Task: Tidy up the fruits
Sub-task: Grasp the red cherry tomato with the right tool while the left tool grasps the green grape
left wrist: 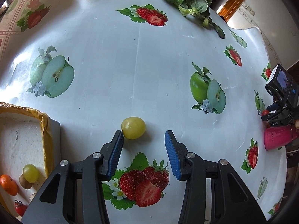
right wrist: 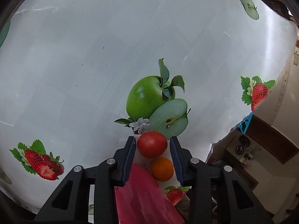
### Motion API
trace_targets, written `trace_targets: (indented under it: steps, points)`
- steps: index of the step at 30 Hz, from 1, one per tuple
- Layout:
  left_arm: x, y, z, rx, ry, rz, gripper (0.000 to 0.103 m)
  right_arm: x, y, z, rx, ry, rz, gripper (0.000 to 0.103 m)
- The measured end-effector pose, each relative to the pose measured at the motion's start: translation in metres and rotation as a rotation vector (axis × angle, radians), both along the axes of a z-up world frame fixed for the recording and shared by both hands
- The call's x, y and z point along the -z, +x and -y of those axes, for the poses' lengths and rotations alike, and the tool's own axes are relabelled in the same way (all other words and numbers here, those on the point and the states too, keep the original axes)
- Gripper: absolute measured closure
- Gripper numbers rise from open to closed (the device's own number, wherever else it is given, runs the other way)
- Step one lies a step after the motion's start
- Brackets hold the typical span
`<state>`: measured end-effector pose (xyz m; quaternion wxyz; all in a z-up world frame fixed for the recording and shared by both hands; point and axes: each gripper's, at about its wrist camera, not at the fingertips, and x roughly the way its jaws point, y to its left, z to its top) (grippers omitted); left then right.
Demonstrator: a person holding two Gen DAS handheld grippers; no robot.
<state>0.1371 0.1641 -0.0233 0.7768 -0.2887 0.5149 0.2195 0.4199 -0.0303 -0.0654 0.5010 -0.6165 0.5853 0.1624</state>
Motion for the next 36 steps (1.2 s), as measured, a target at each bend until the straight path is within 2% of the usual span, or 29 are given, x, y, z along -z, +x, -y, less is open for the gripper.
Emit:
trace_targets:
  steps: [4, 7, 10, 14, 16, 18, 20, 22, 26, 32, 36]
  points:
    - [0.0, 0.0, -0.003, 0.007, -0.006, 0.006, 0.059, 0.0, -0.005, -0.002, -0.046, -0.002, 0.008, 0.07]
    - [0.0, -0.005, -0.008, -0.006, -0.043, 0.033, 0.059, -0.016, -0.019, -0.007, -0.089, 0.052, 0.018, 0.07]
    - [-0.001, -0.003, -0.006, -0.001, -0.024, 0.027, 0.059, -0.049, -0.04, -0.016, -0.126, 0.193, 0.005, 0.07]
    - [0.0, 0.006, 0.005, 0.019, 0.084, -0.018, 0.06, -0.088, -0.085, -0.026, -0.141, 0.4, -0.071, 0.07]
    - [0.001, 0.007, 0.008, 0.023, 0.146, -0.035, 0.071, -0.096, -0.111, -0.028, -0.138, 0.485, -0.113, 0.07]
    - [0.002, 0.005, 0.004, 0.014, 0.167, -0.036, 0.081, -0.096, -0.139, -0.034, -0.117, 0.564, -0.161, 0.07]
    - [0.002, 0.0, -0.003, -0.003, 0.123, -0.006, 0.081, -0.091, -0.173, -0.045, -0.082, 0.631, -0.21, 0.07]
    - [0.001, -0.006, -0.006, -0.012, 0.093, 0.004, 0.081, -0.089, -0.198, -0.038, -0.037, 0.694, -0.252, 0.07]
    - [-0.012, -0.026, 0.005, -0.023, 0.087, 0.043, 0.081, -0.083, -0.234, -0.016, 0.071, 0.808, -0.322, 0.07]
    - [-0.037, -0.053, 0.041, -0.017, 0.133, 0.043, 0.081, -0.08, -0.264, 0.01, 0.205, 0.96, -0.377, 0.07]
    - [-0.052, -0.074, 0.061, -0.013, 0.184, 0.023, 0.081, -0.083, -0.282, 0.013, 0.197, 0.999, -0.37, 0.07]
